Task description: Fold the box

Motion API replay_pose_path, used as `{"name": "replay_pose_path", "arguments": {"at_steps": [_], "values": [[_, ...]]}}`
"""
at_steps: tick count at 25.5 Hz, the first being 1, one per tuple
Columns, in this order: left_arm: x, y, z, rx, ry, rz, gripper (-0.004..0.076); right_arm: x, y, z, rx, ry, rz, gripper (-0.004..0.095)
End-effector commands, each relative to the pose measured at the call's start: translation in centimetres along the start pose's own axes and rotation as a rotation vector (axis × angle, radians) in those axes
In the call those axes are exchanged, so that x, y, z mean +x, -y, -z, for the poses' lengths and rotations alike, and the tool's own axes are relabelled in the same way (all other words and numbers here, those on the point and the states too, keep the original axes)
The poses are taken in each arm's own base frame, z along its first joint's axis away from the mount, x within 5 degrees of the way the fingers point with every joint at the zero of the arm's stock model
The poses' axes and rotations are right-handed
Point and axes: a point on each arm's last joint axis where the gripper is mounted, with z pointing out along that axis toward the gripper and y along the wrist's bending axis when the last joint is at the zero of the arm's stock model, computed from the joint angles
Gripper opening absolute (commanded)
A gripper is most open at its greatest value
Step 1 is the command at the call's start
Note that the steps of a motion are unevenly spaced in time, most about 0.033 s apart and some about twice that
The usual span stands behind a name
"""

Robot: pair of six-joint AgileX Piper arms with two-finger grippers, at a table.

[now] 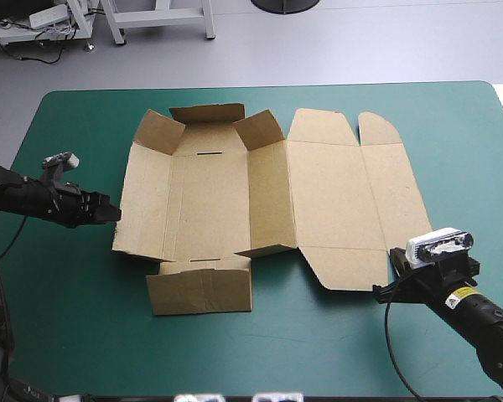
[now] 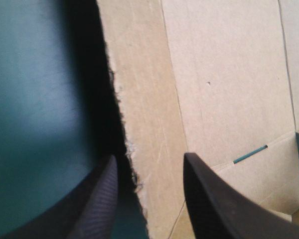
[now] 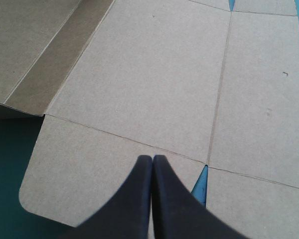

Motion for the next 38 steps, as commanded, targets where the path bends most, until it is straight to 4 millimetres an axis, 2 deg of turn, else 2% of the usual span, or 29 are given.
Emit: {"name": "replay_pose_path", "arguments": {"at_steps": [1, 4, 15, 22, 26, 29, 31, 33, 38], "values": [[-0.5, 2.3, -0.3, 0.071, -0.035, -0.052, 0.0367, -1.4, 0.1, 0.3, 0.014, 0.09, -0.006, -0.0006], [-0.4, 2.3, -1.1, 0.058, -0.074, -0.066, 0.0367, -1.4, 0.1, 0.3, 0.014, 0.09, -0.006, -0.0006], [-0.7, 1.8, -1.4, 0.013, -0.051, -0.037, 0.0366, -1.4, 0.1, 0.3, 0.014, 0.09, -0.006, -0.0006], [-0.4, 0.4, -3.7, 0.086, -0.167, 0.092, 0.0366, -1.4, 0.1, 0.3, 0.014, 0.09, -0.006, -0.0006], [-1.1, 0.8, -4.2, 0.175, -0.118, 0.14, 0.0354, -1.4, 0.1, 0.3, 0.014, 0.09, -0.006, -0.0006], [-1.4, 1.2, -4.2, 0.212, -0.089, 0.139, 0.028, -1.4, 0.1, 0.3, 0.014, 0.09, -0.006, -0.0006], [-1.4, 1.4, -4.5, 0.202, -0.098, 0.127, 0.0153, -1.4, 0.1, 0.3, 0.015, 0.094, -0.006, -0.0006], [-1.4, 1.9, -4.9, 0.2, -0.107, 0.11, -0.001, -1.5, 0.1, 0.3, 0.017, 0.102, -0.006, -0.0006], [-1.3, 3.6, -6.5, 0.16, -0.152, 0.025, -0.0006, -1.5, 0.1, 0.3, 0.018, 0.105, -0.006, -0.0006]]}}
